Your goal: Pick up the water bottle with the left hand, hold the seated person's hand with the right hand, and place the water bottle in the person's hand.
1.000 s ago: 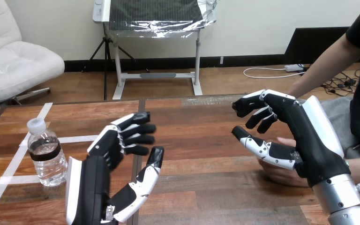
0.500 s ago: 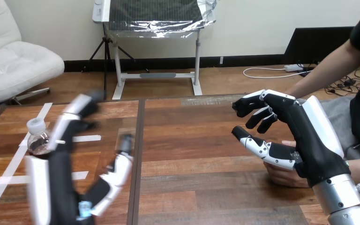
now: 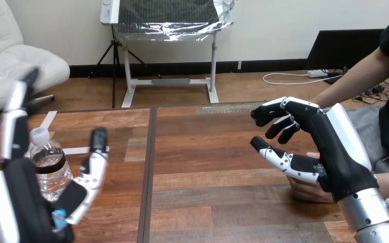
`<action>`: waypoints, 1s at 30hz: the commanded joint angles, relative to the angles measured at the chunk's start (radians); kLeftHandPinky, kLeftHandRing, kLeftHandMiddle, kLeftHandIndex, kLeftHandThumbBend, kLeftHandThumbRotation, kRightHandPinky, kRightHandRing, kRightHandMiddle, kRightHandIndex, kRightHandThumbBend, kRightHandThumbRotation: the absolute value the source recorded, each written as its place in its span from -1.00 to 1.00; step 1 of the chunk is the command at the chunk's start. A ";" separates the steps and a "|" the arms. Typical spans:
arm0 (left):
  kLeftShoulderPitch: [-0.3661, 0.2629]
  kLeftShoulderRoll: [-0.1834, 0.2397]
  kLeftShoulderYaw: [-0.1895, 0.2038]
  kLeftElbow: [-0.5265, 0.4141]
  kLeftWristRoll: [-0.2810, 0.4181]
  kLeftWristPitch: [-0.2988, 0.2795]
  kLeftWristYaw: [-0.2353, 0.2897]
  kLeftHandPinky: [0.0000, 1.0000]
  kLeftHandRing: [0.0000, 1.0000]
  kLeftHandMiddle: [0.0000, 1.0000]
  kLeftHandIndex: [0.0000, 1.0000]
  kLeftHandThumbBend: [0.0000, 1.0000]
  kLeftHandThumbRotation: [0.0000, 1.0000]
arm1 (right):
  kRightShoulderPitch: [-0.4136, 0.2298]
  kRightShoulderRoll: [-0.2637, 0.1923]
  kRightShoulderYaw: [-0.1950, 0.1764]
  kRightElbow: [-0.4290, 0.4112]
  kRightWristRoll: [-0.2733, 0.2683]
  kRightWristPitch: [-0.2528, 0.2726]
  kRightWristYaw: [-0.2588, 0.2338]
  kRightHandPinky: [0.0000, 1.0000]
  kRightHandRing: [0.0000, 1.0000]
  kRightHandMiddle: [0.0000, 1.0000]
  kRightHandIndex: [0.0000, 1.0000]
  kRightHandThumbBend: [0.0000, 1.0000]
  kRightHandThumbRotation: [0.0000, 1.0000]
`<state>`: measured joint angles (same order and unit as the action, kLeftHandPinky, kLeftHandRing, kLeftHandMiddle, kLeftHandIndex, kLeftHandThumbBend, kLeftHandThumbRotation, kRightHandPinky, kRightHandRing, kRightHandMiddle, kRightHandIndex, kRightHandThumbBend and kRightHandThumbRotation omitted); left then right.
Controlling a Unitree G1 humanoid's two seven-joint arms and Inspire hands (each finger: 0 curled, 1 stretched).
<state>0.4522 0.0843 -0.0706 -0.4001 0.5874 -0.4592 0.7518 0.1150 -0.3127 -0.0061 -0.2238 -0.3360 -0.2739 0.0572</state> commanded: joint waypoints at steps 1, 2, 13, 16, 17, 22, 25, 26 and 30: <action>-0.067 -0.054 0.065 -0.017 0.010 0.030 0.015 0.78 0.85 0.89 0.85 0.25 -0.50 | -0.065 0.000 -0.003 -0.020 -0.009 -0.010 -0.013 -0.16 0.04 0.23 0.23 0.01 -1.00; -0.070 -0.050 0.076 -0.012 0.003 0.038 0.013 0.78 0.85 0.89 0.85 0.27 -0.49 | -0.065 0.001 -0.002 -0.021 -0.009 -0.008 -0.012 -0.16 0.04 0.23 0.23 0.01 -1.00; -0.111 -0.020 0.150 0.046 -0.070 0.060 -0.016 0.90 0.90 0.92 0.89 0.46 -0.45 | -0.068 0.003 0.001 -0.016 -0.015 -0.013 -0.013 -0.12 0.08 0.25 0.23 0.01 -1.00; -0.125 -0.014 0.170 0.066 -0.087 0.077 -0.030 0.92 0.91 0.93 0.90 0.49 -0.42 | -0.069 0.005 0.000 -0.012 -0.011 -0.018 -0.014 -0.12 0.08 0.25 0.23 0.01 -1.00; -0.132 -0.009 0.179 0.078 -0.094 0.085 -0.038 0.92 0.92 0.94 0.90 0.50 -0.41 | -0.070 0.005 0.000 -0.008 -0.009 -0.022 -0.014 -0.11 0.08 0.25 0.23 0.01 -1.00; -0.158 0.004 0.206 0.114 -0.122 0.104 -0.073 0.95 0.94 0.97 0.94 0.54 -0.31 | -0.073 0.004 -0.001 0.001 -0.007 -0.029 -0.015 -0.12 0.08 0.24 0.22 0.01 -1.00; -0.174 0.012 0.219 0.134 -0.147 0.126 -0.108 0.97 0.96 0.98 0.96 0.58 -0.26 | -0.074 0.004 -0.001 0.001 -0.010 -0.027 -0.016 -0.12 0.07 0.24 0.22 0.01 -1.00; -0.182 0.017 0.224 0.142 -0.156 0.144 -0.126 0.98 0.96 0.98 0.96 0.59 -0.24 | -0.074 0.004 -0.001 0.002 -0.010 -0.026 -0.015 -0.12 0.07 0.23 0.22 0.01 -1.00; -0.201 0.025 0.238 0.158 -0.176 0.206 -0.184 0.99 0.98 1.00 0.99 0.66 -0.11 | -0.075 0.004 0.000 0.003 -0.013 -0.027 -0.016 -0.12 0.07 0.23 0.22 0.01 -1.00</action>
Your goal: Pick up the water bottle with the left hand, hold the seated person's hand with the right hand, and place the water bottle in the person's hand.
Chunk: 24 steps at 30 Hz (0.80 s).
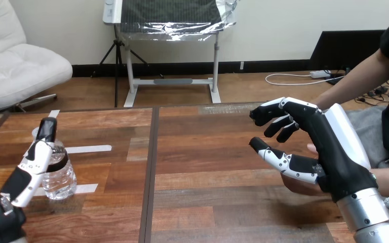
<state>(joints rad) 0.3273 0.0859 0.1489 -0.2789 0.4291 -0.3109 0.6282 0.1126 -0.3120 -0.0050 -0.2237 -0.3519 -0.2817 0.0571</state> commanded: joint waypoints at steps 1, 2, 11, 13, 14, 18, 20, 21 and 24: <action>-0.080 0.024 0.021 0.038 -0.020 0.069 -0.071 0.99 0.98 1.00 0.99 0.68 -0.09 | -0.072 0.003 -0.001 0.003 0.002 -0.019 -0.017 -0.12 0.07 0.23 0.22 0.01 -1.00; -0.088 0.027 0.024 0.044 -0.024 0.094 -0.089 0.99 0.98 1.00 0.99 0.69 -0.07 | -0.072 0.003 -0.001 0.001 -0.001 -0.017 -0.017 -0.12 0.07 0.23 0.22 0.01 -1.00; -0.148 0.060 0.039 0.095 -0.047 0.208 -0.198 0.91 0.96 0.97 1.00 0.88 0.18 | -0.076 0.001 -0.003 0.007 0.001 -0.030 -0.019 -0.10 0.08 0.21 0.20 0.04 -1.00; -0.160 0.065 0.041 0.107 -0.054 0.220 -0.214 0.89 0.95 0.96 1.00 0.92 0.21 | -0.077 0.000 -0.003 0.010 0.002 -0.035 -0.020 -0.10 0.08 0.21 0.20 0.04 -1.00; -0.170 0.071 0.042 0.119 -0.059 0.231 -0.227 0.88 0.95 0.96 1.00 0.94 0.22 | -0.077 0.000 -0.004 0.008 0.002 -0.031 -0.018 -0.10 0.08 0.21 0.20 0.04 -1.00; -0.199 0.085 0.044 0.146 -0.072 0.264 -0.265 0.84 0.92 0.94 0.98 0.98 0.25 | -0.075 0.001 -0.005 0.001 0.003 -0.018 -0.013 -0.09 0.09 0.22 0.20 0.05 -1.00; -0.214 0.092 0.043 0.159 -0.079 0.282 -0.285 0.83 0.92 0.94 0.97 0.99 0.26 | -0.075 0.001 -0.005 0.001 0.001 -0.016 -0.012 -0.08 0.10 0.22 0.20 0.05 -1.00; -0.235 0.100 0.038 0.173 -0.082 0.308 -0.311 0.80 0.92 0.93 0.96 1.00 0.26 | -0.077 -0.001 -0.005 0.003 0.000 -0.018 -0.013 -0.07 0.10 0.22 0.20 0.05 -1.00; -0.269 0.114 0.028 0.193 -0.084 0.354 -0.353 0.80 0.92 0.93 0.95 1.00 0.24 | -0.079 -0.005 -0.006 0.007 -0.003 -0.024 -0.014 -0.07 0.10 0.22 0.20 0.05 -1.00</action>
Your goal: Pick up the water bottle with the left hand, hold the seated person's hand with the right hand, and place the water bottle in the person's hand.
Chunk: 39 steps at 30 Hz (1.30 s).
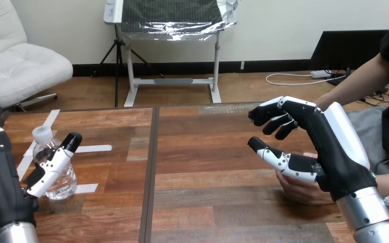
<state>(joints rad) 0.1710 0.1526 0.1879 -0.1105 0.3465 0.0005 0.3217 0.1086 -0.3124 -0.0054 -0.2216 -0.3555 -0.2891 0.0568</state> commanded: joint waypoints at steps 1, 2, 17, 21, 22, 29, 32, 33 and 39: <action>-0.118 0.049 -0.012 0.026 -0.001 0.050 -0.054 0.80 0.92 0.93 0.95 1.00 0.22 | -0.076 -0.005 -0.005 0.005 -0.001 -0.018 -0.014 -0.07 0.10 0.22 0.20 0.05 -1.00; -0.121 0.050 -0.013 0.026 0.000 0.056 -0.060 0.79 0.92 0.93 0.95 0.99 0.21 | -0.076 -0.005 -0.005 0.006 -0.002 -0.019 -0.015 -0.07 0.10 0.22 0.19 0.05 -1.00; -0.197 0.089 -0.032 0.071 0.013 0.159 -0.146 0.75 0.89 0.92 0.95 0.90 0.11 | -0.082 -0.011 -0.006 0.018 0.000 -0.032 -0.012 -0.06 0.10 0.19 0.18 0.05 -1.00; -0.215 0.097 -0.035 0.088 0.019 0.174 -0.158 0.74 0.89 0.93 0.96 0.90 0.11 | -0.080 -0.011 -0.006 0.009 -0.003 -0.019 -0.008 -0.06 0.10 0.19 0.18 0.06 -1.00; -0.218 0.098 -0.036 0.093 0.020 0.175 -0.159 0.74 0.89 0.93 0.96 0.91 0.11 | -0.079 -0.010 -0.006 0.006 -0.004 -0.014 -0.006 -0.06 0.10 0.20 0.18 0.06 -1.00; -0.244 0.107 -0.037 0.139 0.019 0.167 -0.157 0.72 0.89 0.93 0.96 0.94 0.12 | -0.079 -0.011 -0.007 0.000 0.000 -0.006 -0.002 -0.04 0.11 0.20 0.19 0.06 -1.00; -0.252 0.111 -0.041 0.155 0.025 0.165 -0.153 0.70 0.88 0.93 0.96 0.96 0.13 | -0.079 -0.013 -0.008 0.002 0.004 -0.008 0.001 -0.04 0.12 0.20 0.19 0.06 -1.00; -0.256 0.113 -0.042 0.160 0.028 0.169 -0.153 0.70 0.88 0.93 0.95 0.97 0.13 | -0.079 -0.013 -0.008 0.000 0.003 -0.006 0.001 -0.04 0.12 0.20 0.19 0.06 -1.00; -0.268 0.119 -0.049 0.180 0.038 0.178 -0.153 0.69 0.87 0.93 0.95 0.97 0.16 | -0.079 -0.017 -0.009 -0.004 -0.002 0.001 0.004 -0.03 0.12 0.20 0.19 0.07 -1.00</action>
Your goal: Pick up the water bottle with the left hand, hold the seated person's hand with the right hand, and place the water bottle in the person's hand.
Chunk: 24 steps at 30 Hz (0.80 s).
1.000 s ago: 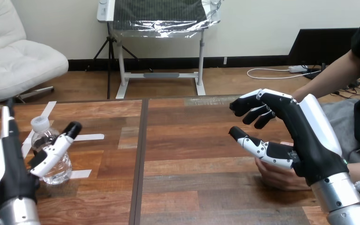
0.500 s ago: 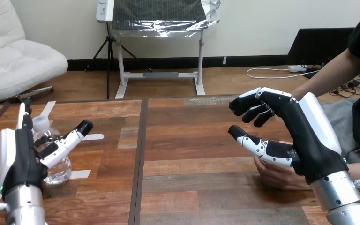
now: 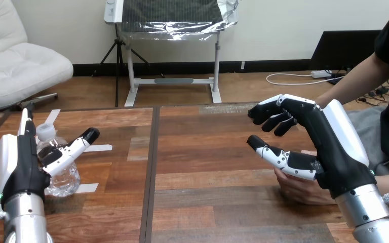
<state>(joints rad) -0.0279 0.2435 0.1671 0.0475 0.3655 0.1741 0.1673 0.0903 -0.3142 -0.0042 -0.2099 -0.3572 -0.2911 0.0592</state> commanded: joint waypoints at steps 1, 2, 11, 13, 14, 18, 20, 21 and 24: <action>-0.070 0.028 -0.029 0.025 0.019 0.004 0.001 0.69 0.87 0.93 0.95 0.97 0.15 | -0.061 -0.017 -0.010 -0.015 -0.002 0.003 0.002 -0.03 0.12 0.20 0.19 0.07 -1.00; -0.071 0.028 -0.029 0.027 0.019 0.004 0.001 0.69 0.87 0.93 0.95 0.97 0.15 | -0.061 -0.018 -0.010 -0.015 -0.003 0.002 0.003 -0.02 0.13 0.21 0.19 0.07 -1.00; -0.085 0.039 -0.043 0.060 0.034 0.013 0.013 0.68 0.87 0.92 0.95 0.99 0.18 | -0.063 -0.021 -0.011 -0.017 0.003 0.007 0.011 -0.01 0.13 0.21 0.20 0.07 -1.00; -0.088 0.040 -0.046 0.069 0.039 0.014 0.018 0.68 0.87 0.92 0.95 0.99 0.19 | -0.063 -0.022 -0.012 -0.018 0.004 0.011 0.013 -0.01 0.13 0.21 0.20 0.07 -1.00; -0.089 0.040 -0.046 0.072 0.040 0.014 0.020 0.67 0.86 0.92 0.94 1.00 0.20 | -0.063 -0.022 -0.012 -0.018 0.004 0.012 0.014 -0.01 0.13 0.21 0.20 0.07 -1.00; -0.092 0.045 -0.053 0.086 0.053 0.012 0.025 0.67 0.86 0.91 0.94 1.00 0.21 | -0.064 -0.025 -0.013 -0.019 0.006 0.014 0.018 -0.01 0.14 0.21 0.20 0.08 -1.00; -0.094 0.047 -0.056 0.092 0.058 0.011 0.030 0.66 0.85 0.90 0.94 0.99 0.22 | -0.064 -0.025 -0.014 -0.019 0.010 0.016 0.021 0.00 0.14 0.22 0.20 0.08 -1.00; -0.096 0.046 -0.056 0.097 0.056 0.009 0.032 0.65 0.84 0.90 0.94 0.99 0.22 | -0.064 -0.026 -0.015 -0.020 0.012 0.017 0.025 0.00 0.14 0.22 0.20 0.08 -1.00; -0.099 0.047 -0.057 0.107 0.053 0.005 0.036 0.64 0.84 0.90 0.93 0.99 0.20 | -0.065 -0.027 -0.017 -0.021 0.015 0.017 0.030 0.00 0.15 0.22 0.21 0.08 -1.00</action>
<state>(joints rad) -0.0564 0.2679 0.1337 0.1273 0.4046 0.1897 0.1910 0.0898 -0.3204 -0.0046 -0.2099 -0.3552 -0.2766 0.0840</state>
